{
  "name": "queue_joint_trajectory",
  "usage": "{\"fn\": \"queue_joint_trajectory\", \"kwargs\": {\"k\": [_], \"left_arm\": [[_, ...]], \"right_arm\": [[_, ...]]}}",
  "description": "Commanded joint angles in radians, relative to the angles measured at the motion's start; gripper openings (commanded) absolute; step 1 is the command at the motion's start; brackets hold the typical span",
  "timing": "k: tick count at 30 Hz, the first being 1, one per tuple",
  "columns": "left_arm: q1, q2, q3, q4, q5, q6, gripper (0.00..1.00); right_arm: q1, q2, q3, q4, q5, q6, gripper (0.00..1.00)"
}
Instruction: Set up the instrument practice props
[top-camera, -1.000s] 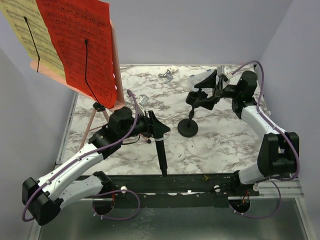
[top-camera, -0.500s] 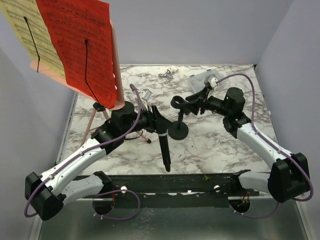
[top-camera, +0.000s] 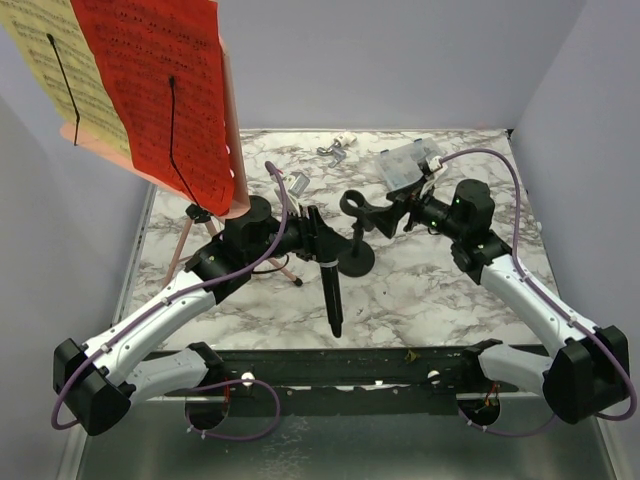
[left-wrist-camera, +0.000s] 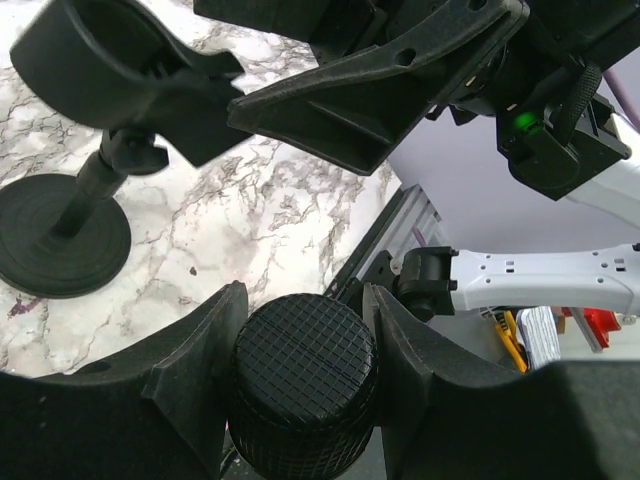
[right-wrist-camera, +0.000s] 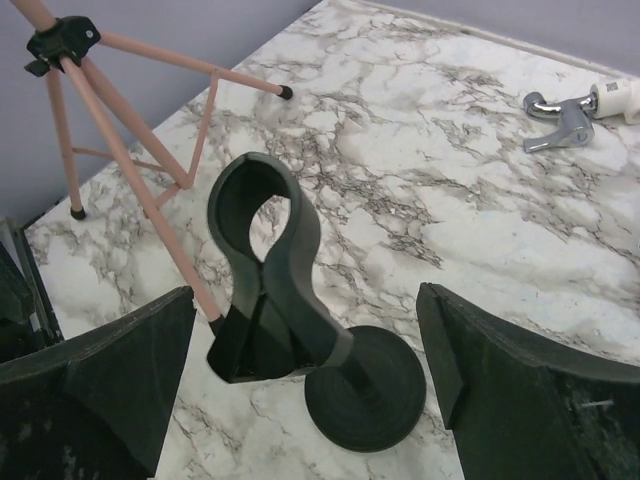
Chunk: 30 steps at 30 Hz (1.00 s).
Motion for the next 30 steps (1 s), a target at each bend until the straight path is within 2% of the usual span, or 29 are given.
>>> {"fn": "queue_joint_trajectory", "kwargs": {"k": [1, 9, 21, 30], "left_arm": [[0.005, -0.020, 0.020, 0.032, 0.024, 0.007, 0.00], [0.005, -0.055, -0.037, 0.032, 0.000, -0.004, 0.00], [0.006, -0.072, -0.104, 0.043, -0.039, -0.004, 0.00], [0.006, -0.087, -0.151, 0.054, -0.042, -0.016, 0.00]], "right_arm": [[0.001, 0.003, 0.022, -0.003, -0.078, -0.051, 1.00], [0.012, 0.039, -0.030, 0.138, -0.192, -0.117, 1.00], [0.085, 0.068, -0.081, 0.172, -0.001, -0.176, 0.99], [0.102, 0.076, -0.122, 0.247, 0.049, -0.176, 0.85]]}}
